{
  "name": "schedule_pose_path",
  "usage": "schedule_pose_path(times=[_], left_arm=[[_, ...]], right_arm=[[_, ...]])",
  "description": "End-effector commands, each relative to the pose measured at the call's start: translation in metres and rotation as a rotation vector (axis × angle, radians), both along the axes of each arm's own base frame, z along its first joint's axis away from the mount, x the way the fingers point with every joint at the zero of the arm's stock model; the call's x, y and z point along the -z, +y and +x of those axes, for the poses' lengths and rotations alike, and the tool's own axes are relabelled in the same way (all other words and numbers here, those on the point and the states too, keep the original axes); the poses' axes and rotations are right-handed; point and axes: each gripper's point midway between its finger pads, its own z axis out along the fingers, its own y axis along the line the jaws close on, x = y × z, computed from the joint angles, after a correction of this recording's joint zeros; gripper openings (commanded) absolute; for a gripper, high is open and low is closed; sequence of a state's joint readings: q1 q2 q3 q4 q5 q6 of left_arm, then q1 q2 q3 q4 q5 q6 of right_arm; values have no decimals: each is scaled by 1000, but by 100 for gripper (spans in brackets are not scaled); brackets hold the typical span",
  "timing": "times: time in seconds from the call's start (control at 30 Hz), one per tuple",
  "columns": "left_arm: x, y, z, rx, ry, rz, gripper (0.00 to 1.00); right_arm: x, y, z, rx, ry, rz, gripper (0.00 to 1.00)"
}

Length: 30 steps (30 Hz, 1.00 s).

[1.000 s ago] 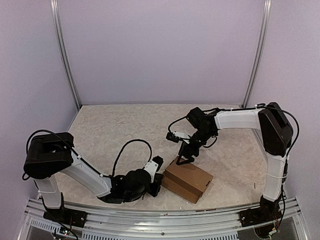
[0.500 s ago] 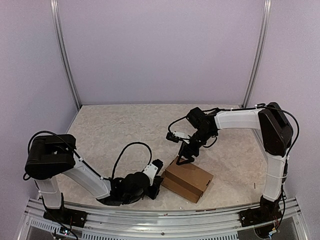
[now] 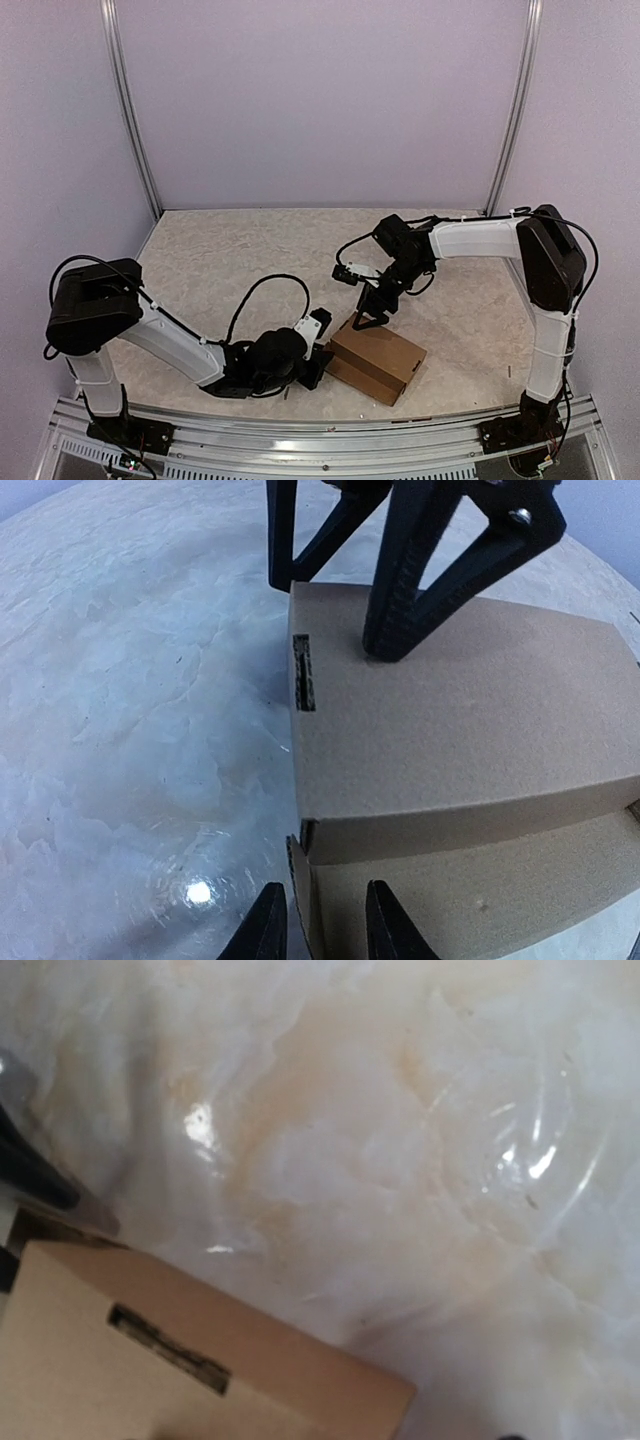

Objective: Fold the paper box

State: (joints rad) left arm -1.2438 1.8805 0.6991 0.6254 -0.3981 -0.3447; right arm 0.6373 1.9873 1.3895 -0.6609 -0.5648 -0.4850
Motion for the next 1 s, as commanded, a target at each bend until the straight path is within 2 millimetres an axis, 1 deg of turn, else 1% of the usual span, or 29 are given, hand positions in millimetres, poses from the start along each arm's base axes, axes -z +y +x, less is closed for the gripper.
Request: schedule_pose_path(times=[0.0,0.13,0.23,0.43,0.7,0.8,0.97], left_arm=[[-3,6,13,-45,121,2,27],[-2,2,10,-24,213,-10,25],[3,-1,5,-12,259,16,22],[1,-5,0,1,274,21,13],[-6,4,0,-43,255,35,12],[-10,3,-1,-33,256,27,10],[-13,2,2,-32,255,21,11]], right_arm=[[22,-19,-2,4,-25,-105,75],[21,-19,-2,4,-27,-106,75],[20,-19,-2,4,-28,-105,74],[19,-19,-2,5,-32,-104,74],[20,-20,-2,2,-29,-105,74],[21,-20,-3,1,-28,-106,74],[21,-21,-3,1,-30,-109,74]])
